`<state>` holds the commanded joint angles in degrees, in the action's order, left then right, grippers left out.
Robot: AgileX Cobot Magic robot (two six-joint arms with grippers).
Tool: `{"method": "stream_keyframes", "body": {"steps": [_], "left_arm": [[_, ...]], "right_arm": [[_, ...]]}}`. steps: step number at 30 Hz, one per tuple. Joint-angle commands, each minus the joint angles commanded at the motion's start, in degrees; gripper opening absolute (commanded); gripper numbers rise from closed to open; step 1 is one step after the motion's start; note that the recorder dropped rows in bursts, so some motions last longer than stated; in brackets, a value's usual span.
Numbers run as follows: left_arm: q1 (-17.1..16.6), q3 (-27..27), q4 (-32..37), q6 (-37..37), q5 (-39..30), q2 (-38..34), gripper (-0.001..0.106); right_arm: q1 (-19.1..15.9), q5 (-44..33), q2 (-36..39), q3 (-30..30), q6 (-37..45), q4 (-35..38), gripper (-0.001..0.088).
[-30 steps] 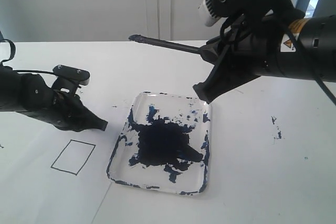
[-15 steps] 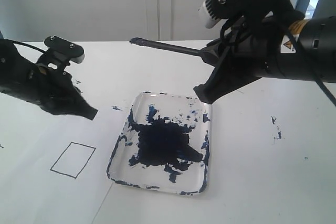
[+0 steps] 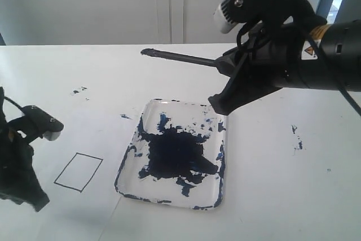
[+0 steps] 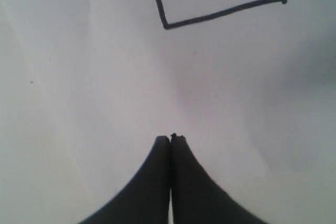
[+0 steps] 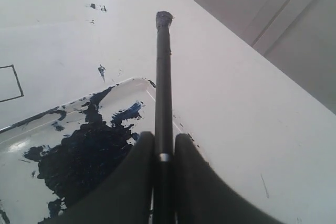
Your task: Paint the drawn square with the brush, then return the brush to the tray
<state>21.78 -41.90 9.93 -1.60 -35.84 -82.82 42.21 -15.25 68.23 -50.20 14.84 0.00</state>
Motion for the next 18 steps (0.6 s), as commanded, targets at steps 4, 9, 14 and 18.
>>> {"method": "stream_keyframes", "body": {"steps": [4,9,14,18], "left_arm": [[0.00,5.56,-3.38,-2.89,3.83,6.70,0.008],[0.00,12.29,-3.41,-2.87,11.59,8.01,0.051],[0.00,12.70,0.62,-4.59,13.70,8.01,0.051],[0.00,13.99,4.62,-7.87,15.46,8.01,0.051]], "right_arm": [[0.00,-0.12,0.00,0.00,0.00,1.16,0.0000],[4.44,-2.02,0.42,0.00,0.59,3.57,0.0000],[10.17,-2.65,5.54,0.00,3.38,3.57,0.0000],[12.80,-2.66,9.03,0.00,3.38,3.67,0.0000]]}}
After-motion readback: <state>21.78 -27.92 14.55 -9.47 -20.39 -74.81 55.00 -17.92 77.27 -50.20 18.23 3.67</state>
